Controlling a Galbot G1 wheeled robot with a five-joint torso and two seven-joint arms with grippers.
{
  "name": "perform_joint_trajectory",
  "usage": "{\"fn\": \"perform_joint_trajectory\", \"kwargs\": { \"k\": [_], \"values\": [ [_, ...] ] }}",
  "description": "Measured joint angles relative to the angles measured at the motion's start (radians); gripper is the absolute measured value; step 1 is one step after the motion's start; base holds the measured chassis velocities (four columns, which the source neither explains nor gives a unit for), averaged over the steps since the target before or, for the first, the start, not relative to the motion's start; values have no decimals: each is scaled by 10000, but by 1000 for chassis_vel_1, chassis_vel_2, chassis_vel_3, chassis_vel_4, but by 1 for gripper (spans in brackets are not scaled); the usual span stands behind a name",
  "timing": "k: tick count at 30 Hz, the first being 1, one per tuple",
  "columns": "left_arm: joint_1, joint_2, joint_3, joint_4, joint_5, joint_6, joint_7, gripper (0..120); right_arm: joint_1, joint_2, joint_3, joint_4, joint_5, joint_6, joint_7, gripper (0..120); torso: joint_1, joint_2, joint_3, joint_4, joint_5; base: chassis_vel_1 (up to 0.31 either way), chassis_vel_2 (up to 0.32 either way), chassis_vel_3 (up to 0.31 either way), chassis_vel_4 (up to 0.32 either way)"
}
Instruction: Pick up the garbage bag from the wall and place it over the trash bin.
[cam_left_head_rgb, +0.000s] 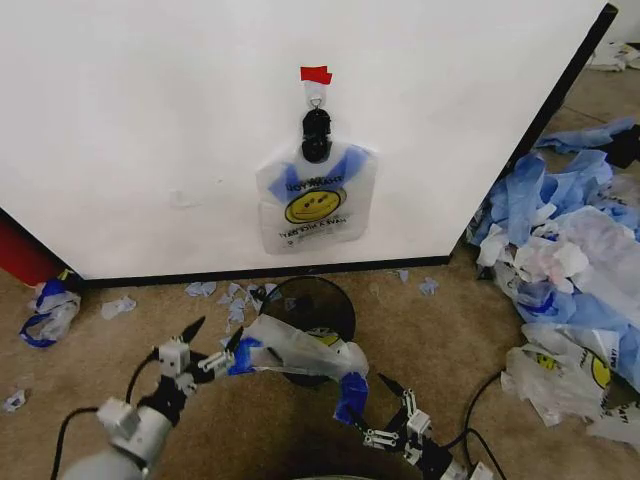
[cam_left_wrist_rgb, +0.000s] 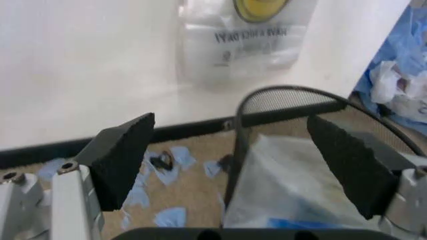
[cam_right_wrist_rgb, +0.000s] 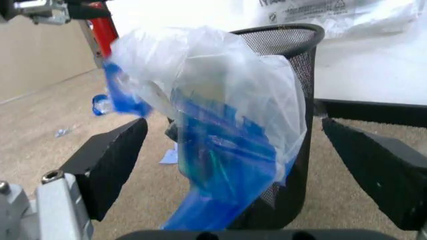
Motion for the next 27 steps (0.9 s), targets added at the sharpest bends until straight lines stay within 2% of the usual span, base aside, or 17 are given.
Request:
{"fn": "perform_joint_trajectory", "kwargs": {
  "k": [5,11,16,17,20,22,23,24,27],
  "values": [
    [214,-298,111,110,259,-200,66,91,27,-14,-13,40,-4,-53,55,97,0,0,0,2,1,0,0,0,0],
    [71,97,-72,-3,-31,-124,62,91,98,-13,-38,70,65,-95,119,97,0,0,0,3,5,0,0,0,0],
    [-1043,1438,317,-110,-1043,236,6,91,61,92,7,77,106,-110,280,97,0,0,0,-6,0,0,0,0,0],
    [-1043,1438,317,-110,-1043,236,6,91,61,92,7,77,106,-110,280,97,0,0,0,-6,0,0,0,0,0],
    [-1642,2514,533,-75,-1720,329,180,91,142,113,17,62,179,-151,349,97,0,0,1,-5,3,0,0,0,0],
    [-1940,3019,640,-33,-2148,369,289,91,210,146,13,44,228,-183,381,97,0,0,1,4,4,0,0,0,0],
    [-2154,3295,730,-12,-2411,422,318,91,226,164,11,28,241,-195,400,97,0,0,0,0,3,0,0,0,0],
    [-2154,3295,730,-12,-2411,422,318,91,226,164,11,28,241,-195,400,97,0,0,0,0,3,0,0,0,0],
    [-2476,3886,855,46,-2807,498,416,91,370,187,-47,-69,279,-241,421,97,0,-1,1,-5,2,0,0,0,0]
  ]
}}
